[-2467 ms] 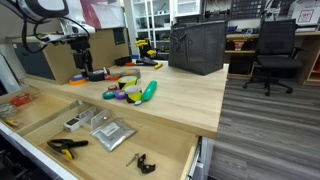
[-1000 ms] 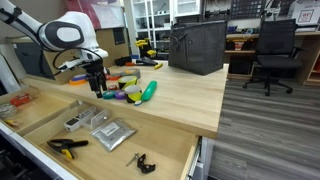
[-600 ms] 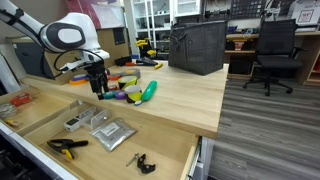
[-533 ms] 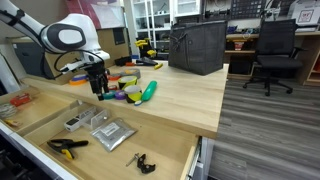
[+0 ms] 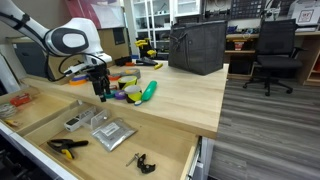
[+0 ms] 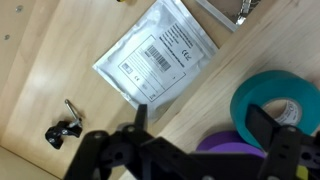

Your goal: Put the green tape from the counter in the topmost drawer on the left.

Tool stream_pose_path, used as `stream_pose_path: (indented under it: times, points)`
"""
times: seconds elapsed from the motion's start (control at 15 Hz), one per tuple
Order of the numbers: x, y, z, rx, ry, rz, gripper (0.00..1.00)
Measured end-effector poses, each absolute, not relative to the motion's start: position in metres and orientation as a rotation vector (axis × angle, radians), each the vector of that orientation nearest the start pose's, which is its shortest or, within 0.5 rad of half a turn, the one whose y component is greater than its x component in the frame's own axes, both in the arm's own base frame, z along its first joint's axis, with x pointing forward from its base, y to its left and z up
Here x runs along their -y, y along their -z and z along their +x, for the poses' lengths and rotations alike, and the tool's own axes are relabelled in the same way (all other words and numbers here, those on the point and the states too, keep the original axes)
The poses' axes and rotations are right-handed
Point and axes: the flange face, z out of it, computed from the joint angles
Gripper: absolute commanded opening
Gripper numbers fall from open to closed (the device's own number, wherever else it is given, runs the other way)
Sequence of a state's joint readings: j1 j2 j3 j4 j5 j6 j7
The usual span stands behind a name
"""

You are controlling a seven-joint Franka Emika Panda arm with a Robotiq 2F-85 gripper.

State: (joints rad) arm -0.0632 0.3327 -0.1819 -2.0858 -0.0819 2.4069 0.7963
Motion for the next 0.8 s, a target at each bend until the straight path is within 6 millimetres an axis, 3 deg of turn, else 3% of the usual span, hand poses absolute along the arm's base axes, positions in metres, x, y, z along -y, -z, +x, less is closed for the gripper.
stream_pose_path:
  times: [0.47, 0.8]
  points:
    - [0.13, -0.281, 0.582, -1.503, 0.087, -2.85, 1.0]
    - [0.128, -0.266, 0.581, -1.502, 0.052, -2.863, 1.0]
